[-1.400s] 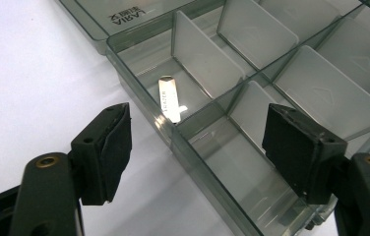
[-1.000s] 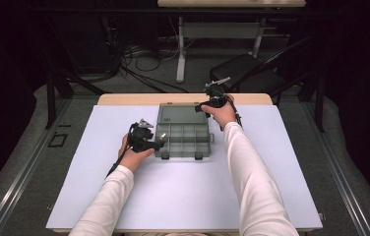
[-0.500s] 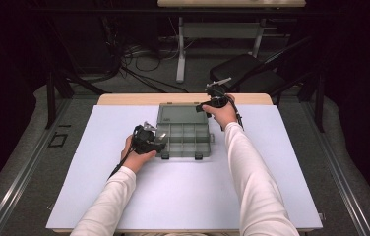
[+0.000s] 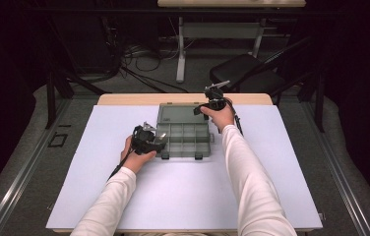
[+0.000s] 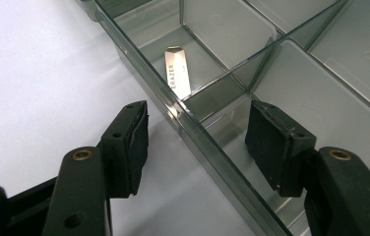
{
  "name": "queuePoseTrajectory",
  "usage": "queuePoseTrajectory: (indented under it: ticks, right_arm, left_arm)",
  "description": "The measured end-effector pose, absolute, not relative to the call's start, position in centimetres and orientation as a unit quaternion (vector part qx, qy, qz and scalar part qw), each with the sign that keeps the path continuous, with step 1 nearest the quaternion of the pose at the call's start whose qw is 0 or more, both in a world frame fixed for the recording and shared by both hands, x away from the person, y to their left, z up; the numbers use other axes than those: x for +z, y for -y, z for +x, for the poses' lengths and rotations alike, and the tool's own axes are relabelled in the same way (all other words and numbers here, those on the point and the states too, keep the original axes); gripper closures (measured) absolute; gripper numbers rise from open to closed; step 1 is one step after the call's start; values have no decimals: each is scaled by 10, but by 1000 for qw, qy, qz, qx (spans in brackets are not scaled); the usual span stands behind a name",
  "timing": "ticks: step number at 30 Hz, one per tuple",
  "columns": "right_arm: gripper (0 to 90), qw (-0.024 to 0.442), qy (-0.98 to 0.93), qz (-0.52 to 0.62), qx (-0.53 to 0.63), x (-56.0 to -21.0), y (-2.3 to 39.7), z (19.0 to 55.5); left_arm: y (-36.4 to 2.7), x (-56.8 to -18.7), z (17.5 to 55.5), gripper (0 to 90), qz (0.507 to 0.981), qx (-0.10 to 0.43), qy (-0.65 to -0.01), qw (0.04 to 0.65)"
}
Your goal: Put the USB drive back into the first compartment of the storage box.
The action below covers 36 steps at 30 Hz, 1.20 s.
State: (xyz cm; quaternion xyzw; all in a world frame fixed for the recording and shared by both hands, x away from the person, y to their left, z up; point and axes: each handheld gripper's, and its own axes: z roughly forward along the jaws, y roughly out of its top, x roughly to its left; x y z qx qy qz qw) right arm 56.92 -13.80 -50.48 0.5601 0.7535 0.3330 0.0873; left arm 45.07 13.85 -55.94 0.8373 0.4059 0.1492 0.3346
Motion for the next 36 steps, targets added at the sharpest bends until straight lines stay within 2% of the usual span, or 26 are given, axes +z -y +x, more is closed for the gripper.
queuePoseTrajectory:
  ticks: [5, 6, 19, 36]
  right_arm:
    - [212, 86, -753, 564, 328, -509, 134, 569]
    - [212, 86, -759, 562, 316, -509, 133, 568]
    - [205, 81, -750, 568, 330, -512, 127, 569]
    - [186, 62, -743, 592, 307, -533, 128, 568]
  left_arm:
    - [-137, -559, 449, 415, 841, 158, -398, 331]
    - [-136, -559, 449, 449, 842, 156, -396, 332]
    - [-137, -559, 448, 459, 838, 152, -402, 335]
    - [-136, -559, 447, 460, 836, 156, -406, 335]
